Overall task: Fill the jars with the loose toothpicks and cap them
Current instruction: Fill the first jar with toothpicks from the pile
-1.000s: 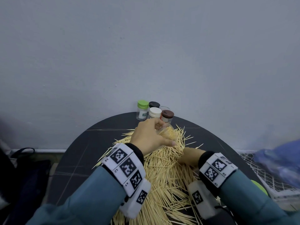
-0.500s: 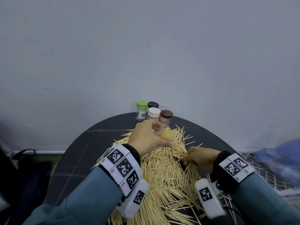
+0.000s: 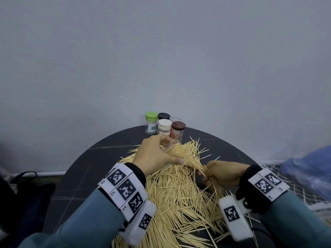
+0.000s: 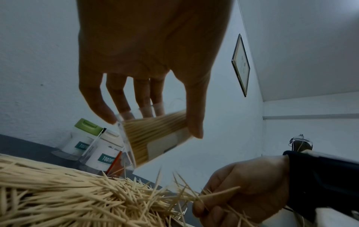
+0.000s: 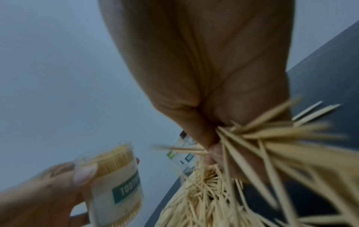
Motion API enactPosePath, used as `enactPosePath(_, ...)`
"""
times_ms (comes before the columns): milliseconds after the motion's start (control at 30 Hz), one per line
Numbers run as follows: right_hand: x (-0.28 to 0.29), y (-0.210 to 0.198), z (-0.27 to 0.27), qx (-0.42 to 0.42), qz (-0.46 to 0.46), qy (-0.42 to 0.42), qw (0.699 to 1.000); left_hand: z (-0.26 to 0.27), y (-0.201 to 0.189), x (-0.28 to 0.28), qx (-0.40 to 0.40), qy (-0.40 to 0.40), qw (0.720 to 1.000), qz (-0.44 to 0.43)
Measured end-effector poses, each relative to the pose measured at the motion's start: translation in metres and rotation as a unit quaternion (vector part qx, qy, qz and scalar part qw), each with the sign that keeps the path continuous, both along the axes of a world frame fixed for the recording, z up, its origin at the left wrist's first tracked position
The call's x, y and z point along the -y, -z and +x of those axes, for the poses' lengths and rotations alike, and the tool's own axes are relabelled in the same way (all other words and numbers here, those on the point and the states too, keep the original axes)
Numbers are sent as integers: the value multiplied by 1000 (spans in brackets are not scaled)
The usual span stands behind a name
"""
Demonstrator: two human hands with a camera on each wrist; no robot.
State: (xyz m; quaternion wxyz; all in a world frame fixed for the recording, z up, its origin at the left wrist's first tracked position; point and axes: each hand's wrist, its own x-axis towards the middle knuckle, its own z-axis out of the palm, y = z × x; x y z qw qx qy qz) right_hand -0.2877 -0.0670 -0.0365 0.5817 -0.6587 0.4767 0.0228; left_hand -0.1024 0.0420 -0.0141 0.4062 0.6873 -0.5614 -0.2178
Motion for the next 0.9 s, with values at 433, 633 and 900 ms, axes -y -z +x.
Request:
enactPosePath(433,-6,-4,19,184,19,65,981,1,4,2,9,2,1000,0)
enactPosePath(633,-4,-8,27,328,14,138,934,-2,6,2,21,10,1000,-1)
enactPosePath(900,-7,-36,29,511,-19,202,835,-5,10,2,36,23,999,19)
